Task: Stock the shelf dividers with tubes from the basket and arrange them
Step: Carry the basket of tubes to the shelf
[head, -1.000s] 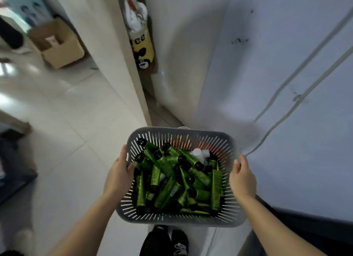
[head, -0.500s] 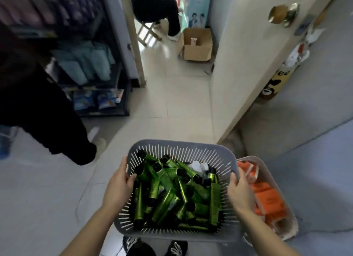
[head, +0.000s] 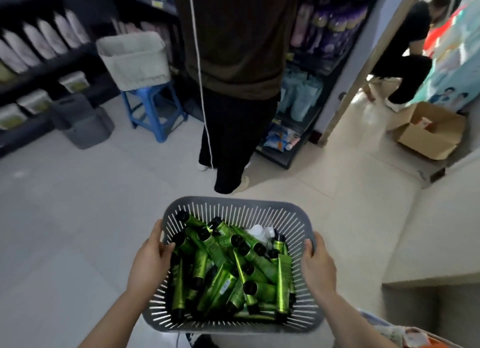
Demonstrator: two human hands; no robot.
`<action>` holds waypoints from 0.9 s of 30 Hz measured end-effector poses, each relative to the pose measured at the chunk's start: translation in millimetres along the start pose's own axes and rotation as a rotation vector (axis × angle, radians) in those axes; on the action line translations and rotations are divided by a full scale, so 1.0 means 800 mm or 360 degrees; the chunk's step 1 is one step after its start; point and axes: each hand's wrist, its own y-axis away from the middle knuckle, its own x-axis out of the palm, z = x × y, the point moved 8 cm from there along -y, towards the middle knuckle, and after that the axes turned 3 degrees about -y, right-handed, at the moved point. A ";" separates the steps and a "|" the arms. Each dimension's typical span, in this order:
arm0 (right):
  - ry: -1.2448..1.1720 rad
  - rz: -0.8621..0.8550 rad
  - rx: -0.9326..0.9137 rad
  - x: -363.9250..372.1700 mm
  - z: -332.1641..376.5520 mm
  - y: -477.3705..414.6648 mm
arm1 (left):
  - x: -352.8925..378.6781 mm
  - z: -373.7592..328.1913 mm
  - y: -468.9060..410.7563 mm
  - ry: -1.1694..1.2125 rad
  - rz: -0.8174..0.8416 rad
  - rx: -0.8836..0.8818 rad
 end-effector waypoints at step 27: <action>0.0458 0.1007 -0.1120 0.495 0.527 0.058 | -0.314 0.377 0.020 0.0270 -0.0957 -0.1221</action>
